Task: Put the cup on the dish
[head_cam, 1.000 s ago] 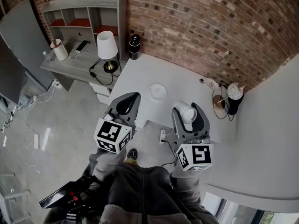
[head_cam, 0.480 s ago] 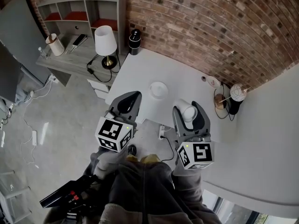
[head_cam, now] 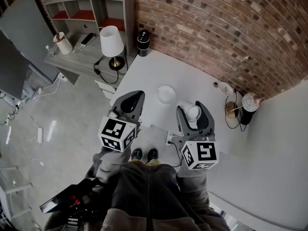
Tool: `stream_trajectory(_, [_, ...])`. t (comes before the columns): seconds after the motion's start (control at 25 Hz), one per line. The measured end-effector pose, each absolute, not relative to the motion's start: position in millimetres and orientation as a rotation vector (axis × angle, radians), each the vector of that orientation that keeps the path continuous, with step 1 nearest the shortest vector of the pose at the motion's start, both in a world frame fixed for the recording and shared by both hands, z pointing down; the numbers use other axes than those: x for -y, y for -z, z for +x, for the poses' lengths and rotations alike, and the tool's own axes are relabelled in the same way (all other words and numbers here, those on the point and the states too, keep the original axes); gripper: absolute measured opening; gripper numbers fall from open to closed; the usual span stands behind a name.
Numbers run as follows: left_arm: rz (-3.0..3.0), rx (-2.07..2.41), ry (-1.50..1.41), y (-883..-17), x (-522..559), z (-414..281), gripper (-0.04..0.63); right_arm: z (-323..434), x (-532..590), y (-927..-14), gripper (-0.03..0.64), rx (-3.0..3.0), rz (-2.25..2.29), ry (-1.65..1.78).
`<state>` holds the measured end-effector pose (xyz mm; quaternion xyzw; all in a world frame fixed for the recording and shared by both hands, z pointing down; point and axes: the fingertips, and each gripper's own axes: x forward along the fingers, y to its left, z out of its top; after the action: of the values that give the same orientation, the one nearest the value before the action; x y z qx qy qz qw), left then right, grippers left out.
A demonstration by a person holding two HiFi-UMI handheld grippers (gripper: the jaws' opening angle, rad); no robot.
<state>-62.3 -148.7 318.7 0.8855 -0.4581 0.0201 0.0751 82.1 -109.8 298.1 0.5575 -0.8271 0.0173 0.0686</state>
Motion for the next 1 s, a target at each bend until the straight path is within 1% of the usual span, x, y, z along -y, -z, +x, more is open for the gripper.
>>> stream_trajectory(0.16, [2.632, 1.383, -0.108, -330.7, 156.8, -52.2, 0.002, 94.8, 124.8, -317.9, 0.268, 2.479, 1.664, -0.136])
stream_trajectory(0.56, [2.543, 1.352, -0.238, -398.0, 169.7, -32.8, 0.002, 116.1, 158.8, -395.2, 0.268, 2.426, 1.581, -0.31])
stream_trajectory(1.0, [2.417, 1.344, -0.342, -469.2, 172.2, -40.1, 0.002, 111.7, 191.3, -477.7, 0.268, 2.385, 1.484, -0.413])
